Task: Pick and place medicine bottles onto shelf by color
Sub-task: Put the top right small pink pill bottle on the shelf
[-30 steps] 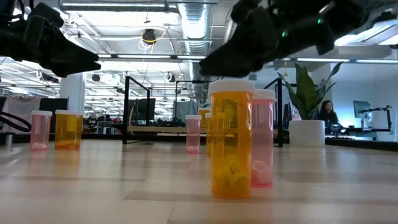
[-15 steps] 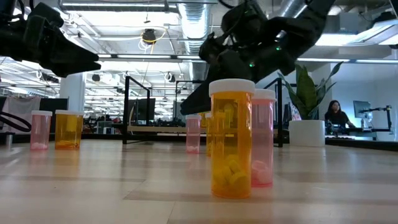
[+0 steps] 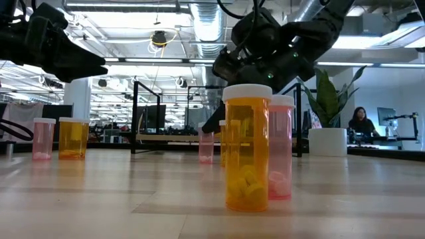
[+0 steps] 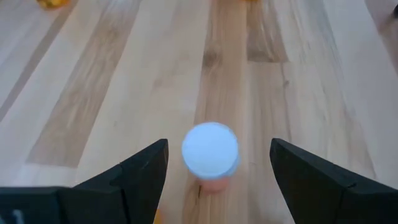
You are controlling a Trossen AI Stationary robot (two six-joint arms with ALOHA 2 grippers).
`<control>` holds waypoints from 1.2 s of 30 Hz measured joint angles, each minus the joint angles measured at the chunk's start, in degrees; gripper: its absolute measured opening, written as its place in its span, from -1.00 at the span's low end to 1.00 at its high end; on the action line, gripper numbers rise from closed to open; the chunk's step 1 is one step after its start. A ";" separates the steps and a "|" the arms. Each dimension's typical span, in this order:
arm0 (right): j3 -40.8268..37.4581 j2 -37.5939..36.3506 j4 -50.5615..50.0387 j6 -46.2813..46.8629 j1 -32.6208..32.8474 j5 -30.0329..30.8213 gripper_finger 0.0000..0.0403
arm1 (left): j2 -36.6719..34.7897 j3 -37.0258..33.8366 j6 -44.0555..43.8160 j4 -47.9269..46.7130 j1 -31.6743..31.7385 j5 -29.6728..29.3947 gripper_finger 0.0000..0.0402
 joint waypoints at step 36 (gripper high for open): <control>1.07 -0.71 -2.34 0.39 -1.39 -3.93 -0.30 | 0.02 0.00 -0.02 0.00 0.00 0.00 0.36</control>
